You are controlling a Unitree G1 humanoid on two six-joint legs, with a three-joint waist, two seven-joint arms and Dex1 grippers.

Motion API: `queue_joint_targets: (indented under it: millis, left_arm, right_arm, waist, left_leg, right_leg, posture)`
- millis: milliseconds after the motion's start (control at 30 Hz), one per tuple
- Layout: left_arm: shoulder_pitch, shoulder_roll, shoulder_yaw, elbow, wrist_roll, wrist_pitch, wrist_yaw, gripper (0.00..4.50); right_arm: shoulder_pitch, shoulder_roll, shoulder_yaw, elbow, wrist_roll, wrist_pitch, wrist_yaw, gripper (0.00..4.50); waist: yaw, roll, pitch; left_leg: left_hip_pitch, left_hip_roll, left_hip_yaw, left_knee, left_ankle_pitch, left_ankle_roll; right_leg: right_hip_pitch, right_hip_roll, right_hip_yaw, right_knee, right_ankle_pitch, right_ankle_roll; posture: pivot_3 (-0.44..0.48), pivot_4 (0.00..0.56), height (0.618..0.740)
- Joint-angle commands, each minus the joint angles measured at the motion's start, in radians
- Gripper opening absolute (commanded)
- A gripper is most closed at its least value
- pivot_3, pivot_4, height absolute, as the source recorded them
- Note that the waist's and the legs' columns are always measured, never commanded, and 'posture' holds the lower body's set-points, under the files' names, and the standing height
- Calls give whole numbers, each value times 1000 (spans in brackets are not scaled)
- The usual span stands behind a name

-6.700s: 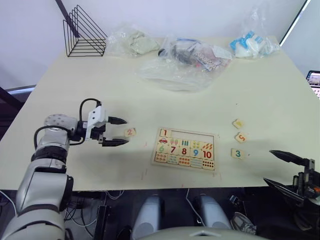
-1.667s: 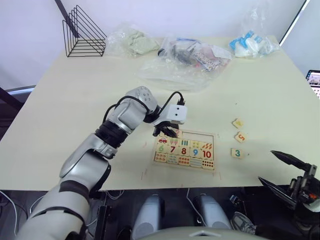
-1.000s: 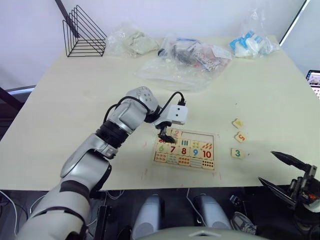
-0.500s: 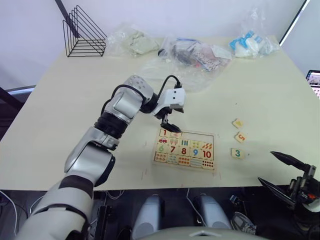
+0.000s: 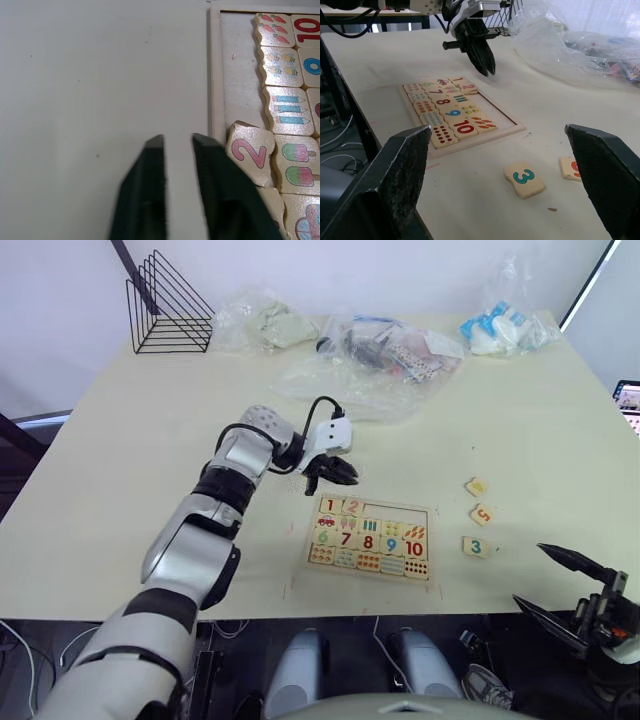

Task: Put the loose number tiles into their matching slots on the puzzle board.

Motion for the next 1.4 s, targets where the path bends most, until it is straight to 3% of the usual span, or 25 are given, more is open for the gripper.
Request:
queue_joint_targets:
  millis: [33,533,1400]
  left_arm:
    - [-20,-8,11,19,3,-69,-16,51]
    - [-25,-33,6,102,39,-197,-63,51]
    - [-8,-19,11,104,52,-237,-111,51]
  right_arm:
    - [-1,-6,-17,-14,13,-13,-4,4500]
    - [1,-2,-18,-17,10,-14,-7,4500]
    - [-3,-13,-14,-19,8,-9,-11,4500]
  waist:
    - [0,0,0]
    - [0,0,0]
    - [0,0,0]
  left_leg:
    - [0,0,0,0,0,0]
    - [0,0,0,0,0,0]
    - [0,0,0,0,0,0]
  right_leg:
    - [0,0,0,0,0,0]
    - [0,0,0,0,0,0]
    - [0,0,0,0,0,0]
  posture:
    - [0,150,740]
    - [0,150,740]
    - [0,150,740]
